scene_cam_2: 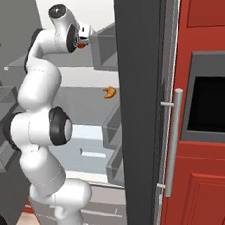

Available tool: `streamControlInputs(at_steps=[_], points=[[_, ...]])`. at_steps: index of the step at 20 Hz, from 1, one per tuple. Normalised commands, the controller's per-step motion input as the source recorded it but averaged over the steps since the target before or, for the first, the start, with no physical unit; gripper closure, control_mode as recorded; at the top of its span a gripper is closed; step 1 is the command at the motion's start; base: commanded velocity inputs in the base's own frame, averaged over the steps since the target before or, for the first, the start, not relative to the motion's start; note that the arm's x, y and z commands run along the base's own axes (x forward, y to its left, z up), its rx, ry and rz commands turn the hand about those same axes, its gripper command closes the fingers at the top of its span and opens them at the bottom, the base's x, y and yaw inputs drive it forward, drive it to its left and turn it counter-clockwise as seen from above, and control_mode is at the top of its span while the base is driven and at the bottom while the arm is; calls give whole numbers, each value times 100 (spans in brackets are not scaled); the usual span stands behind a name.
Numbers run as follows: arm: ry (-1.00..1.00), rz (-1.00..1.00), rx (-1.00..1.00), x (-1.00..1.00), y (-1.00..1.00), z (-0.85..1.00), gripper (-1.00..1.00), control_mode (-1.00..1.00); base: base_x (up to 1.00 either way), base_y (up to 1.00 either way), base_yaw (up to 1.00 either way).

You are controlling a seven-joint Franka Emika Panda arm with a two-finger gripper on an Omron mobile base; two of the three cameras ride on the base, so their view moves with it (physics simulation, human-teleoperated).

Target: Pick up the banana and apple from the fridge and place one fruit on each plate on the dining counter.

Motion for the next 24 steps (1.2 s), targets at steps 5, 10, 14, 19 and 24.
streamControlInputs(at_steps=[5, 10, 14, 19, 24], points=[[-32, 0, 0, -12, 0, 8, 100, -100, 0, 0, 0], [-17, -9, 0, -67, 0, 31, 100, -100, 0, 0, 0], [-27, -6, 0, -98, 0, 34, 100, -100, 0, 0, 0], [-20, -6, 1, -100, -3, 27, 100, -100, 0, 0, 0], [-6, -3, 11, -100, -7, 29, 100, -100, 0, 0, 0]])
